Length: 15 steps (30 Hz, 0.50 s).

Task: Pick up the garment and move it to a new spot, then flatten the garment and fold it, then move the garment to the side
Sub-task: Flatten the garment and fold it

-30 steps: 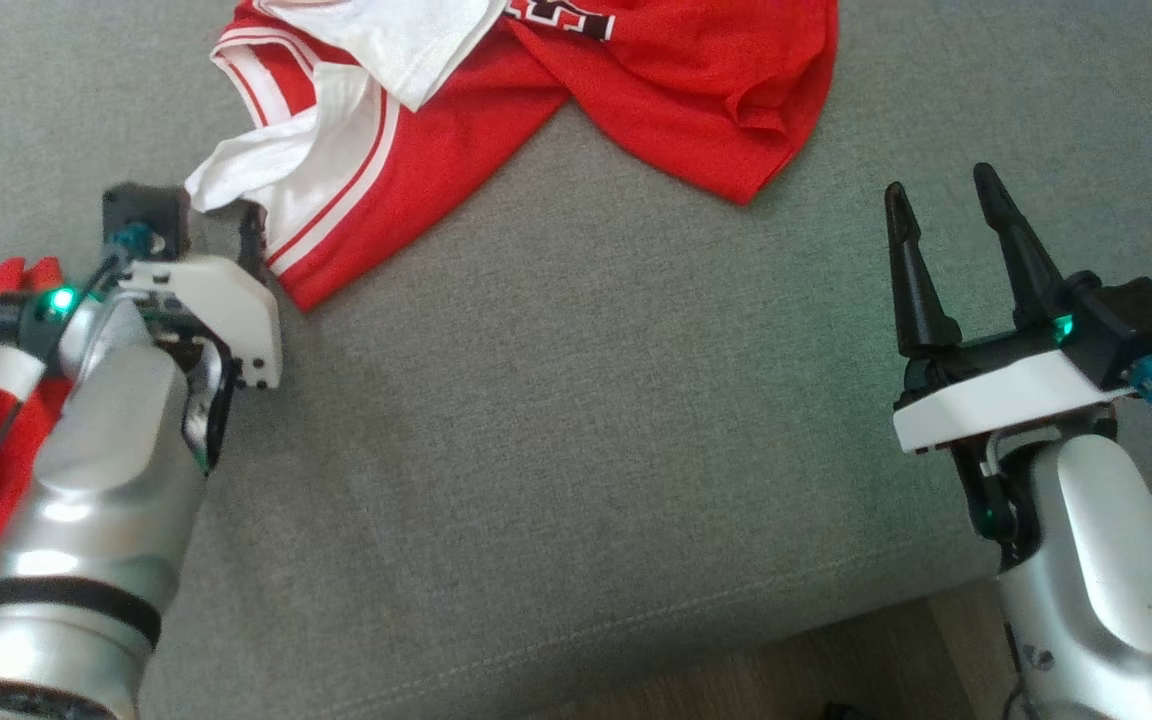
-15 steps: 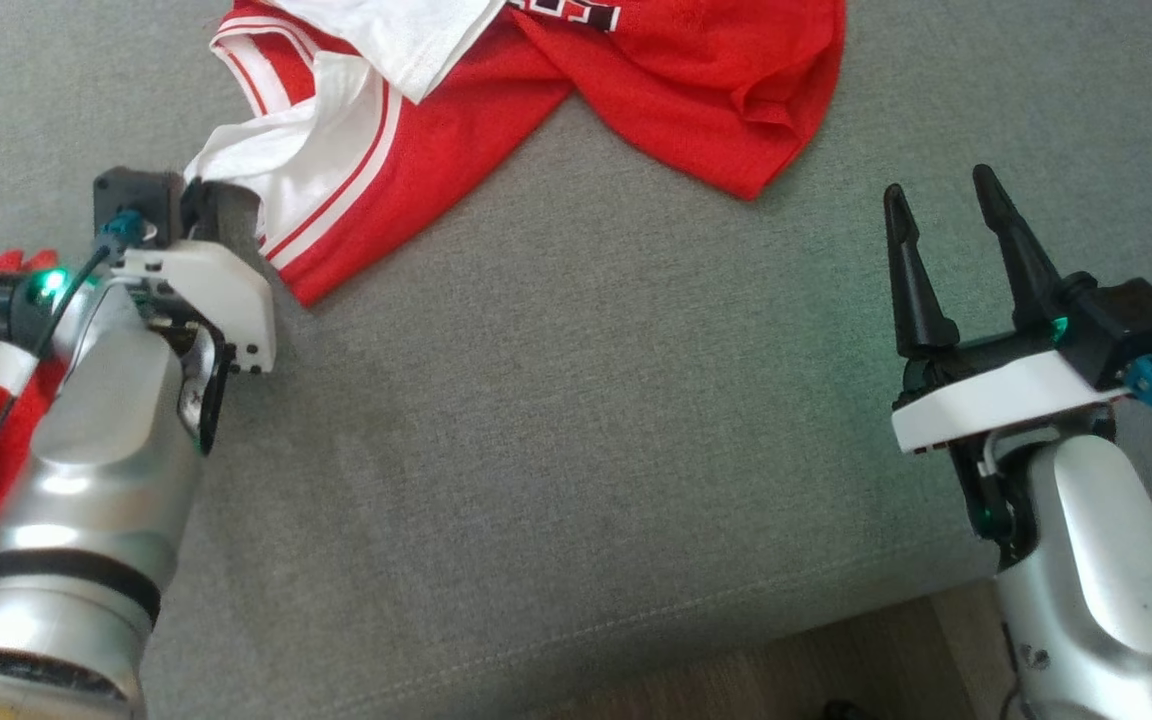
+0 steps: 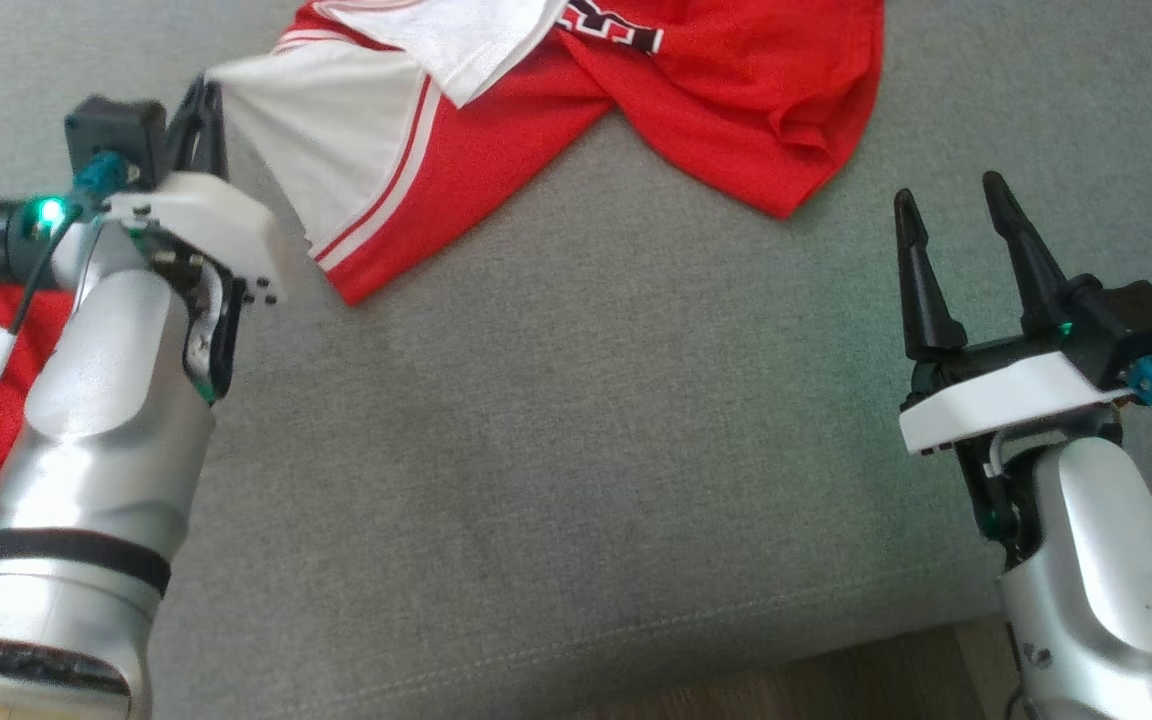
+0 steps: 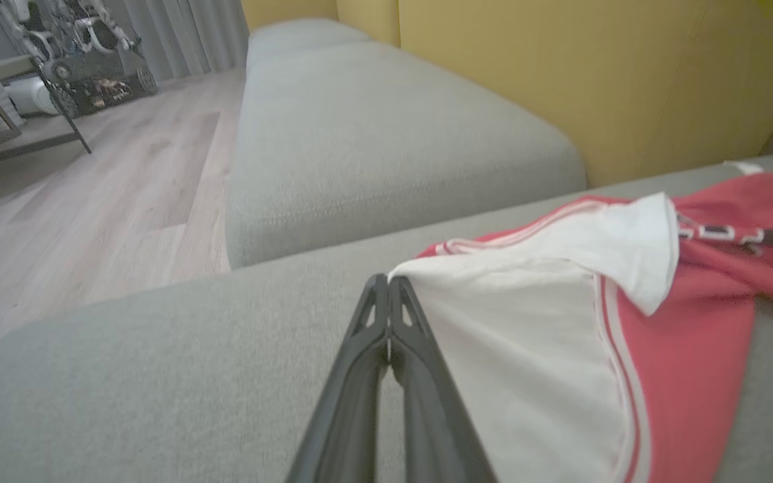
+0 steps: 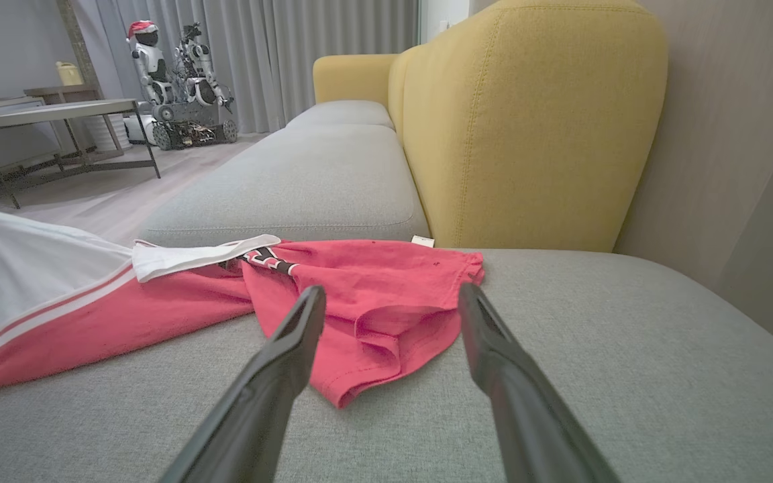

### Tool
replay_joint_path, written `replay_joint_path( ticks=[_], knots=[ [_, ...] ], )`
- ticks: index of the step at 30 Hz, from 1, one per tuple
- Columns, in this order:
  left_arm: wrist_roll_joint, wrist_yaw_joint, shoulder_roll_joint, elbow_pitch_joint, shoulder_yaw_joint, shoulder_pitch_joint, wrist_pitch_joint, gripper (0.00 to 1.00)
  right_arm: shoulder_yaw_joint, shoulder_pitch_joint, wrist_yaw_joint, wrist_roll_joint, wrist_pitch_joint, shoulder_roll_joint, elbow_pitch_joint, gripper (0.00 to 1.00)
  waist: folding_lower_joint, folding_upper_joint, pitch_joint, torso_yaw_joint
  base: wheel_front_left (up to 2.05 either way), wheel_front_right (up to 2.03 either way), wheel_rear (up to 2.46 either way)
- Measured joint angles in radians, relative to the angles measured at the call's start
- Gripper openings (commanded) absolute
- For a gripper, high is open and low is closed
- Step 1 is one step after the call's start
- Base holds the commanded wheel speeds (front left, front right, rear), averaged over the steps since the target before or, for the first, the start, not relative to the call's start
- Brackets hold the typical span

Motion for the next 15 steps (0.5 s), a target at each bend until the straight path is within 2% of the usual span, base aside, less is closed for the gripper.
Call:
replay_joint_path(
  ticks=[4,9,12,15],
  knots=[
    [0.013,0.016,0.001,-0.146,0.026,0.04,-0.001,0.0,-0.018,0.0,0.0,0.0,0.008,0.0,0.02,1.0,0.0,0.0,-0.025,0.016,0.0,0.0,0.0],
    [0.053,0.016,0.003,-0.326,0.04,0.111,-0.005,0.0,-0.041,0.004,0.0,0.0,0.009,0.0,0.049,1.0,0.0,0.0,-0.065,0.039,0.0,0.0,0.0],
    [0.076,0.014,0.003,-0.412,0.041,0.154,-0.006,0.0,-0.05,0.027,0.0,0.0,0.016,0.0,0.067,1.0,0.0,0.0,-0.092,0.056,0.0,0.0,0.0],
    [0.099,-0.007,0.005,-0.48,0.034,0.2,-0.006,0.0,-0.054,0.048,0.0,0.0,0.017,0.001,0.084,1.0,0.0,0.0,-0.117,0.074,0.0,0.0,0.0]
  ],
)
